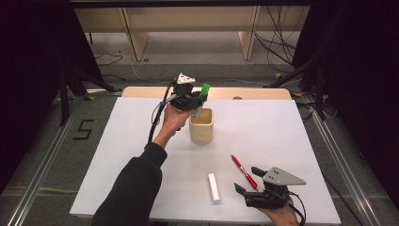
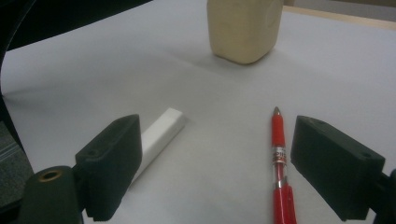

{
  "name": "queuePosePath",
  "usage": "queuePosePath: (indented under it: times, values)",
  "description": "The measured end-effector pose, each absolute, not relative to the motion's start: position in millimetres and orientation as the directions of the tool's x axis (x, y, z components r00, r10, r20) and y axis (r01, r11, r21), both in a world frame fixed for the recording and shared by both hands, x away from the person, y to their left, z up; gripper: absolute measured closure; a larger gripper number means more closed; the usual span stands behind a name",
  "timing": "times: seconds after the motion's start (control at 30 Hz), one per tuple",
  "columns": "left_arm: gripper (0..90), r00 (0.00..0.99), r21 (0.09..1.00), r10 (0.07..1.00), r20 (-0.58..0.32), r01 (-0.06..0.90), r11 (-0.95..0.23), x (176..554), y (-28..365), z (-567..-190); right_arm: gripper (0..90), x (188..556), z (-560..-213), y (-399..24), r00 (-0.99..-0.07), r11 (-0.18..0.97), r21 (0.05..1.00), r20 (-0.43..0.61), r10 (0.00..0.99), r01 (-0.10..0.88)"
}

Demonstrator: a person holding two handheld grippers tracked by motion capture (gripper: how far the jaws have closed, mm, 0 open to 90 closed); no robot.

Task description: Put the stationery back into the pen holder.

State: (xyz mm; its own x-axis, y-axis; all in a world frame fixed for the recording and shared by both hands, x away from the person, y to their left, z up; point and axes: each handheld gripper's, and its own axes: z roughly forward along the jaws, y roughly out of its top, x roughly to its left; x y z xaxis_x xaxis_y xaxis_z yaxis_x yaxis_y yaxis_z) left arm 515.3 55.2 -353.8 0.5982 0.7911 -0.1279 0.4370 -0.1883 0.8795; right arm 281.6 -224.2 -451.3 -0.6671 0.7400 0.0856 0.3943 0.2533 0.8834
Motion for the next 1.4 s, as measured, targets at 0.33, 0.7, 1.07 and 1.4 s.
queuePosePath:
  times: [0.33, 0.7, 1.07, 1.4]
  values:
    - [66.4, 0.597, 0.872, 0.790, -0.137, 0.451, -0.189, 517, 50, -360, 17.3, 282, -451, -224, -0.667, 0.253, 0.884, 0.086, 0.740, 0.394]
    - [66.4, 0.602, 0.865, 0.787, -0.137, 0.459, -0.201, 515, 46, -368, 17.3, 281, -451, -224, -0.667, 0.254, 0.883, 0.085, 0.740, 0.394]
    - [66.3, 0.603, 0.854, 0.787, -0.133, 0.472, -0.217, 513, 46, -378, 17.3, 282, -452, -225, -0.667, 0.255, 0.882, 0.085, 0.740, 0.395]
    - [66.2, 0.597, 0.844, 0.790, -0.142, 0.491, -0.219, 512, 48, -382, 17.3, 282, -452, -224, -0.668, 0.257, 0.882, 0.083, 0.740, 0.395]
